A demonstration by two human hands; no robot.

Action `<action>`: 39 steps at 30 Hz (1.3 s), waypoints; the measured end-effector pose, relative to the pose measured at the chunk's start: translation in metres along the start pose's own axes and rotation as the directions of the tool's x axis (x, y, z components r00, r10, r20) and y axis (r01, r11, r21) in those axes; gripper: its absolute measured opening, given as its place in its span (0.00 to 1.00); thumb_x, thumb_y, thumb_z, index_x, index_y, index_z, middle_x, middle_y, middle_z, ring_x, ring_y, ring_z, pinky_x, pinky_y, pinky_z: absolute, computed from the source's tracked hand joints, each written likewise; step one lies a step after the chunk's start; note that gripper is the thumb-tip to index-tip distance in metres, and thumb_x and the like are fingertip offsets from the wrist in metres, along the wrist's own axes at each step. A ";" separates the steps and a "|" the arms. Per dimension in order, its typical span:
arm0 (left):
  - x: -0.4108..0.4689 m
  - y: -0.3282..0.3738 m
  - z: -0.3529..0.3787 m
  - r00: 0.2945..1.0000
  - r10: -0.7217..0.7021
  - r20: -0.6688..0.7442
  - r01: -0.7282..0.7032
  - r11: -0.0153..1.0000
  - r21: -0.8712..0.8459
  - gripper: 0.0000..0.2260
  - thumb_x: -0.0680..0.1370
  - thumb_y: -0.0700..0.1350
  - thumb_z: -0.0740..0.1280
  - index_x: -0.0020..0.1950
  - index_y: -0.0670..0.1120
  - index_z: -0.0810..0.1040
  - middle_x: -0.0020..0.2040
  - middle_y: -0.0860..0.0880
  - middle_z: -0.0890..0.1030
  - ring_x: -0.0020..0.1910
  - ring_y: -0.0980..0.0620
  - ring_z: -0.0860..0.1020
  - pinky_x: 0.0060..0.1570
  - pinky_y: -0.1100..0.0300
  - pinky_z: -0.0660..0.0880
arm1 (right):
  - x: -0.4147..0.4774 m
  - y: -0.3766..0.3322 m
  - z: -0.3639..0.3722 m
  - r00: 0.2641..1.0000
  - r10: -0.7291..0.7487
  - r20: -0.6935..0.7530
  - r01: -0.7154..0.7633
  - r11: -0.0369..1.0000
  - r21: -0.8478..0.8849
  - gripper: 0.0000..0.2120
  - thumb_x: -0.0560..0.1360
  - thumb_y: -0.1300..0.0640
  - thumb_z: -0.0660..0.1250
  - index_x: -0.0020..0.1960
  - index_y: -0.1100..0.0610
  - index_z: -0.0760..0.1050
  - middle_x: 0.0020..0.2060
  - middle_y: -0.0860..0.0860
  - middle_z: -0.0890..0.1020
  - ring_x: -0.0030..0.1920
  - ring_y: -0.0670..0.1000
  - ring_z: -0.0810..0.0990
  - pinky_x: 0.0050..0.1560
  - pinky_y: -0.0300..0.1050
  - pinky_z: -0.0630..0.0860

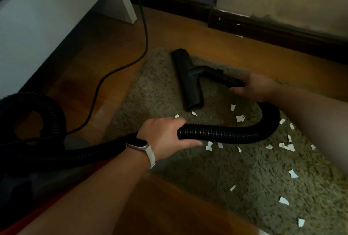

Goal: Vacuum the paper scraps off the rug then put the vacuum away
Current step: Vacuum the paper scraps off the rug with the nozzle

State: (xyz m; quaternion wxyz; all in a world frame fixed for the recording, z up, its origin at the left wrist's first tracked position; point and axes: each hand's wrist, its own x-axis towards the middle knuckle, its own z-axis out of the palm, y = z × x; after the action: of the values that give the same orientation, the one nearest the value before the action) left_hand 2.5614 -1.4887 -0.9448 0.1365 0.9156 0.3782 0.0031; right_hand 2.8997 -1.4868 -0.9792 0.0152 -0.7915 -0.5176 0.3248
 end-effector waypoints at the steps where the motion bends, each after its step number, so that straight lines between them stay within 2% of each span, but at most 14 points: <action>1: -0.001 -0.001 0.000 1.000 0.005 -0.004 -0.005 1.000 0.007 0.27 0.68 0.81 0.53 0.39 0.57 0.70 0.28 0.59 0.69 0.27 0.66 0.66 0.25 0.65 0.57 | 0.001 -0.008 0.001 0.999 -0.031 0.016 0.031 0.999 -0.020 0.17 0.78 0.41 0.66 0.61 0.49 0.75 0.39 0.50 0.79 0.38 0.50 0.79 0.32 0.43 0.70; 4: -0.007 -0.007 0.002 1.000 0.024 0.008 -0.024 1.000 0.012 0.27 0.68 0.81 0.53 0.38 0.57 0.68 0.28 0.59 0.69 0.26 0.64 0.66 0.25 0.65 0.56 | 0.002 -0.025 0.006 0.989 -0.128 0.069 0.133 0.988 -0.074 0.16 0.78 0.40 0.66 0.60 0.49 0.76 0.40 0.49 0.80 0.39 0.49 0.79 0.34 0.42 0.70; 7: -0.010 -0.012 0.004 0.999 0.045 0.015 -0.045 0.999 0.018 0.28 0.69 0.81 0.53 0.38 0.57 0.69 0.28 0.58 0.69 0.26 0.61 0.69 0.24 0.64 0.60 | -0.003 -0.029 0.010 0.980 -0.168 0.106 0.179 0.979 -0.102 0.17 0.78 0.40 0.66 0.61 0.48 0.75 0.40 0.48 0.80 0.39 0.48 0.79 0.34 0.42 0.70; 15: -0.001 -0.006 0.001 1.000 0.018 -0.020 -0.018 1.000 -0.020 0.28 0.68 0.81 0.53 0.39 0.57 0.72 0.28 0.59 0.70 0.27 0.64 0.68 0.25 0.65 0.62 | -0.010 -0.009 -0.008 0.998 -0.066 0.007 0.067 0.997 -0.039 0.17 0.79 0.42 0.65 0.63 0.50 0.75 0.39 0.51 0.80 0.38 0.50 0.79 0.33 0.42 0.70; 19: 0.002 -0.003 0.000 0.999 0.047 -0.019 -0.047 0.999 -0.006 0.27 0.68 0.81 0.53 0.37 0.57 0.70 0.27 0.59 0.68 0.25 0.65 0.67 0.24 0.66 0.59 | -0.008 -0.024 -0.009 0.992 -0.124 0.031 0.127 0.978 -0.168 0.20 0.78 0.38 0.63 0.63 0.49 0.74 0.37 0.50 0.79 0.36 0.49 0.79 0.31 0.42 0.69; 24: -0.009 -0.012 0.005 0.999 0.041 0.030 -0.041 0.999 -0.002 0.30 0.68 0.81 0.50 0.42 0.57 0.73 0.30 0.58 0.70 0.28 0.61 0.70 0.26 0.63 0.63 | -0.002 -0.051 -0.005 0.974 -0.224 0.016 0.216 0.912 -0.348 0.22 0.78 0.34 0.58 0.65 0.45 0.71 0.35 0.48 0.78 0.34 0.48 0.78 0.29 0.41 0.68; 28: -0.005 -0.013 0.004 1.000 0.018 0.007 -0.018 1.000 0.011 0.28 0.69 0.81 0.52 0.41 0.58 0.71 0.30 0.59 0.70 0.27 0.65 0.68 0.25 0.66 0.60 | -0.002 -0.041 -0.016 0.986 -0.156 -0.050 0.125 0.913 -0.388 0.23 0.79 0.34 0.57 0.68 0.46 0.70 0.38 0.49 0.77 0.36 0.50 0.77 0.30 0.43 0.70; 32: 0.005 -0.007 0.006 1.000 -0.006 -0.005 0.006 1.000 0.005 0.27 0.69 0.81 0.53 0.37 0.58 0.68 0.28 0.59 0.70 0.26 0.65 0.68 0.23 0.65 0.61 | -0.008 -0.013 -0.024 0.992 -0.061 -0.112 0.022 0.947 -0.319 0.21 0.80 0.36 0.58 0.68 0.45 0.70 0.39 0.50 0.78 0.37 0.51 0.78 0.33 0.45 0.74; 39: 0.017 -0.001 0.008 1.000 -0.010 -0.004 0.010 1.000 0.002 0.28 0.68 0.82 0.52 0.41 0.58 0.72 0.29 0.60 0.71 0.26 0.65 0.68 0.24 0.65 0.59 | -0.009 0.007 -0.032 0.982 -0.022 -0.188 -0.035 0.954 -0.298 0.18 0.80 0.37 0.60 0.63 0.46 0.72 0.37 0.50 0.78 0.36 0.51 0.77 0.31 0.44 0.72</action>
State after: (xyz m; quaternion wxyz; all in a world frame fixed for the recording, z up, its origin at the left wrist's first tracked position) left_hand 2.5738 -1.4776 -0.9542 0.1349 0.9138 0.3831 0.0040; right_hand 2.9200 -1.4873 -0.9517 -0.0570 -0.8136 -0.5544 0.1660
